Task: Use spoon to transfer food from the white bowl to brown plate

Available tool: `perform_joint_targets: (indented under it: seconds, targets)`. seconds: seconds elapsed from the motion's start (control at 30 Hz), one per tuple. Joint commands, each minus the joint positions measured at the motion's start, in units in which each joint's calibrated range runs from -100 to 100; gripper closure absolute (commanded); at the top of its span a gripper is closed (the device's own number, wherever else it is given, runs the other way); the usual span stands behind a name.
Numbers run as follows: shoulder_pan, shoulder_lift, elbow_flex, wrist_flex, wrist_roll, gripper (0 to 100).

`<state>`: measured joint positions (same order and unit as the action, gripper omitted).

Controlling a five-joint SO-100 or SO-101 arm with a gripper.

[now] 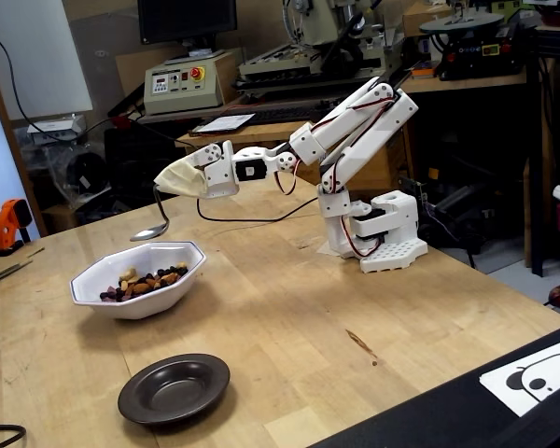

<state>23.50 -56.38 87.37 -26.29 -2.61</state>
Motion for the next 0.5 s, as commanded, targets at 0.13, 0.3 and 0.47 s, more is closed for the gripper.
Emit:
perform_joint_targets:
  seconds: [0.13, 0.3, 0.47]
  targets:
    - [1.24, -0.15, -0.91, -0.82, 0.1, 96]
    - [1.24, -0.06, -1.0, -0.82, 0.1, 96]
    - [1.24, 2.08, -1.0, -0.82, 0.1, 96]
